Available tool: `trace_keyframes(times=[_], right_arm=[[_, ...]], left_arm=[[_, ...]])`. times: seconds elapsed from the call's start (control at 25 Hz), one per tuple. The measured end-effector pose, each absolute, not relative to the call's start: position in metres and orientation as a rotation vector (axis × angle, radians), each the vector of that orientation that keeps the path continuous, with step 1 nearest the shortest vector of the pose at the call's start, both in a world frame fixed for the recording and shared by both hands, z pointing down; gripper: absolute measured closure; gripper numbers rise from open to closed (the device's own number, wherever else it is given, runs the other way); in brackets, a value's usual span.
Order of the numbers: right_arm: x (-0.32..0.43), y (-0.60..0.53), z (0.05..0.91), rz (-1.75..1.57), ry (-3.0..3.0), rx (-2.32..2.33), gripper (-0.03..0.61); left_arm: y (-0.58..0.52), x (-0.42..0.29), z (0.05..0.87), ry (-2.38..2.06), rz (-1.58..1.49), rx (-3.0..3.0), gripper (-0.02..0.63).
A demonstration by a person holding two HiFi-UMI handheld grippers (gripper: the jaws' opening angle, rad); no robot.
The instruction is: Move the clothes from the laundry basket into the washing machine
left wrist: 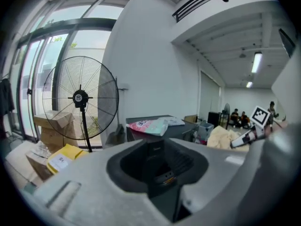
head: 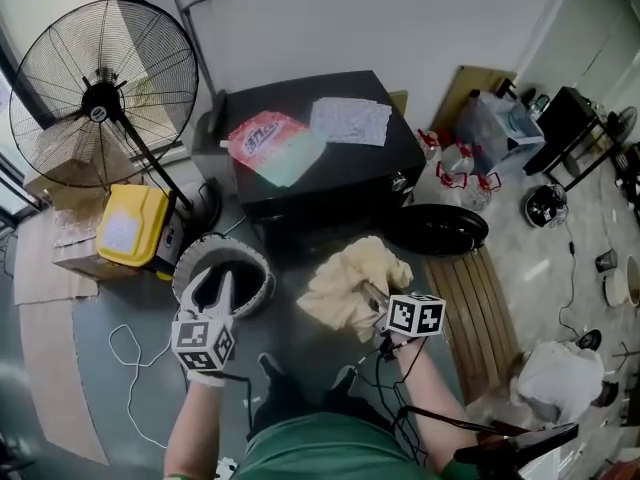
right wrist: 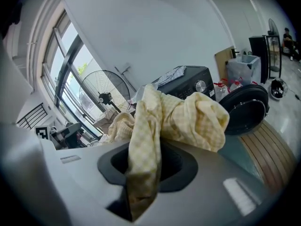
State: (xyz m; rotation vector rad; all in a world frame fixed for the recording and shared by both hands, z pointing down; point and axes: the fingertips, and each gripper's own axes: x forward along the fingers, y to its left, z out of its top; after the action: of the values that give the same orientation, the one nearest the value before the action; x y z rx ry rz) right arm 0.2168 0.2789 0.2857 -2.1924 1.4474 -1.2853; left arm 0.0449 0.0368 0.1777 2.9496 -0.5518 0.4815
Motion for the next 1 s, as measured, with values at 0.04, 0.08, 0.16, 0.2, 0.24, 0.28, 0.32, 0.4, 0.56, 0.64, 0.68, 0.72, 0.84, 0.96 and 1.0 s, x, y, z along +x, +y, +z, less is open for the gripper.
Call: trace_keyframes(times=[0.04,0.08,0.16,0.2,0.24,0.28,0.32,0.4,0.56,0.64,0.68,0.72,0.84,0.96,1.0], right_arm=[[0.222,0.288,0.288,-1.285,1.444,-2.189,0.482],[0.227,0.297,0.29,-1.285,1.441,-2.188,0.482],[0.238,0.31,0.295,-1.284,1.434,-2.188,0.482],[0.244,0.316,0.298,-1.283,1.431,-2.189,0.482],[0.25,0.321,0.3,-1.282,1.427,-2.19,0.482],[0.257,0.325,0.303,-1.28,1.422,-2.191,0.482],[0.262,0.328,0.304,-1.279,1.417,-2.191,0.482],[0.271,0.334,0.308,-1.276,1.405,-2.19,0.482],[0.288,0.337,0.317,-1.259,1.373,-2.197,0.482],[0.298,0.334,0.322,-1.246,1.346,-2.208,0.482],[0.302,0.332,0.325,-1.239,1.328,-2.215,0.482],[0.307,0.33,0.328,-1.235,1.308,-2.223,0.482],[0.322,0.323,0.34,-1.24,1.245,-2.253,0.482],[0.332,0.311,0.356,-1.263,1.196,-2.274,0.482],[0.333,0.307,0.362,-1.272,1.181,-2.275,0.482]], left_arm=[[0.047,0.047,0.178,-0.566,0.485,2.95,0.502],[0.057,0.048,0.178,-0.58,0.488,2.949,0.502],[0.074,0.051,0.18,-0.608,0.497,2.946,0.502],[0.08,0.053,0.181,-0.621,0.502,2.944,0.502],[0.086,0.055,0.183,-0.632,0.508,2.942,0.502],[0.09,0.057,0.183,-0.643,0.515,2.94,0.502],[0.093,0.058,0.183,-0.654,0.522,2.938,0.502],[0.097,0.057,0.184,-0.677,0.534,2.935,0.502],[0.087,0.053,0.189,-0.741,0.533,2.915,0.502],[0.076,0.053,0.191,-0.768,0.524,2.908,0.502],[0.069,0.054,0.194,-0.777,0.519,2.904,0.501],[0.062,0.055,0.196,-0.782,0.514,2.898,0.502],[0.04,0.06,0.208,-0.789,0.501,2.873,0.502],[0.018,0.066,0.224,-0.782,0.49,2.851,0.502],[0.012,0.067,0.23,-0.776,0.491,2.843,0.501]])
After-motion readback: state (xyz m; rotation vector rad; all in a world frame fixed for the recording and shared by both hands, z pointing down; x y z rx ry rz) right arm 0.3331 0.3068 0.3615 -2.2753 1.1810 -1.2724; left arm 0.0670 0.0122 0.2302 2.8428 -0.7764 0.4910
